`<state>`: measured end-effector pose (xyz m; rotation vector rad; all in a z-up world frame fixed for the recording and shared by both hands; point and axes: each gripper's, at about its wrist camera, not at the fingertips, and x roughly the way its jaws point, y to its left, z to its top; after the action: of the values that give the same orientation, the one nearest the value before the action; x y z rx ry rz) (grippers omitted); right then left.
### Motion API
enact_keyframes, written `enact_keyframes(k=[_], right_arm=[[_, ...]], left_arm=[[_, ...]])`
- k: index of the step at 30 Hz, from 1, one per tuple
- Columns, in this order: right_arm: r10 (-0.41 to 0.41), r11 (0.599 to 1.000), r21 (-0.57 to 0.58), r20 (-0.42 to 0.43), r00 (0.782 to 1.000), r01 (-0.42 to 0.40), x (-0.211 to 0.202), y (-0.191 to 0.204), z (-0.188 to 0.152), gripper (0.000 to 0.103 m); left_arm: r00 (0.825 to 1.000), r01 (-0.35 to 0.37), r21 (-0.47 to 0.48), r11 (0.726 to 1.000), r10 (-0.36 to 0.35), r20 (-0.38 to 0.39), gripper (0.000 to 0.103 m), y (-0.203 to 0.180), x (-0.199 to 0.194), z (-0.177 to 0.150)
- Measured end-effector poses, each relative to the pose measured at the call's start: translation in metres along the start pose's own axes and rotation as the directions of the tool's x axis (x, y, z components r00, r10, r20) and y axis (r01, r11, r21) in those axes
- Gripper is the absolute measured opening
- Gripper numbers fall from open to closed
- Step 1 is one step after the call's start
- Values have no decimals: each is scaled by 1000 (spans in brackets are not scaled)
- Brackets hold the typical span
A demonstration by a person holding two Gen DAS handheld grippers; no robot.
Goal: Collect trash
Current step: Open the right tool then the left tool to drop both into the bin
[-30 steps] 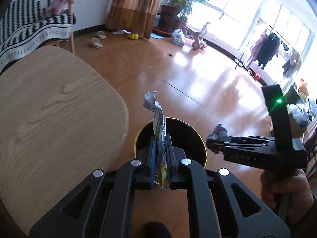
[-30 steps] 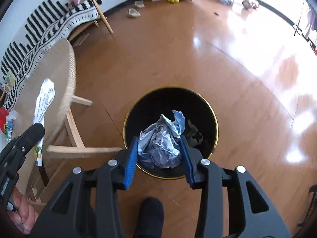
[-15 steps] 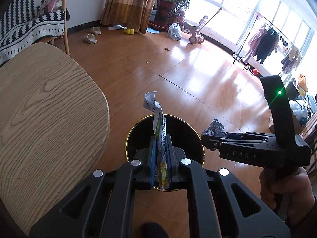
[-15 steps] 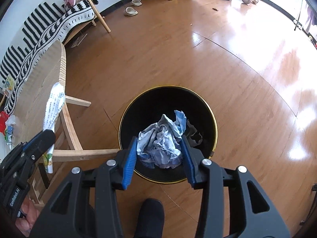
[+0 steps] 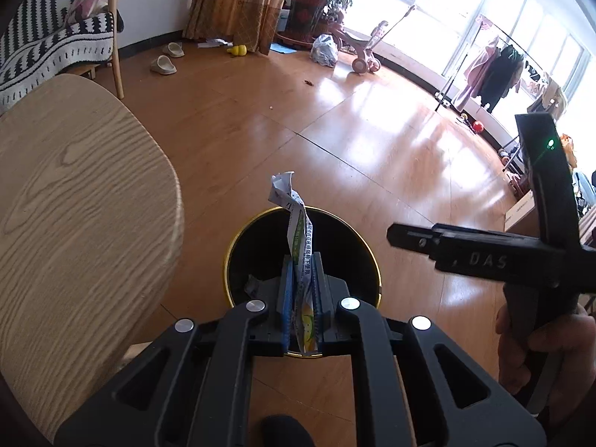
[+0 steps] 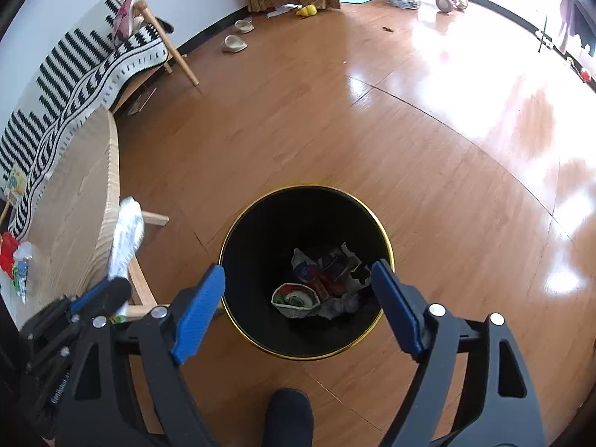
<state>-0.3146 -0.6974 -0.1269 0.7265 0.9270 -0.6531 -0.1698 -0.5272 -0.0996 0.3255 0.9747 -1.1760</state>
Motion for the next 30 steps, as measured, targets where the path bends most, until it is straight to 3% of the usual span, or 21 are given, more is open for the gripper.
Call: enact_keyframes(k=[8,10,12,13,22,25,30], right_arm=[[-8,998,61,52,999,5,-12,-10,1,81],[-11,997,70,64,998,7,-16,-13,2,81],[-12,996,86,78,997,5,-19,-17,3,81],[-11,996,94,84,996,4,-20,-18,4,81],[7,1000,28,85,996,-10,-19,13,7,81],[27,999,-41,91,996,-24,-20,46,8,81],[99,986,-140,75,992,-88,-14,115,6,81]], left_arm=[[997,66,55,996,-64,-36,10,-14,25,2],[995,87,51,995,-84,-50,21,-15,32,2],[994,96,34,995,-95,-45,68,-14,35,3],[995,95,28,995,-94,-29,72,-12,34,3],[998,65,5,998,-65,6,77,6,0,6],[999,31,-19,999,-31,42,81,30,-31,6],[989,-77,-103,992,89,115,85,96,-96,5]])
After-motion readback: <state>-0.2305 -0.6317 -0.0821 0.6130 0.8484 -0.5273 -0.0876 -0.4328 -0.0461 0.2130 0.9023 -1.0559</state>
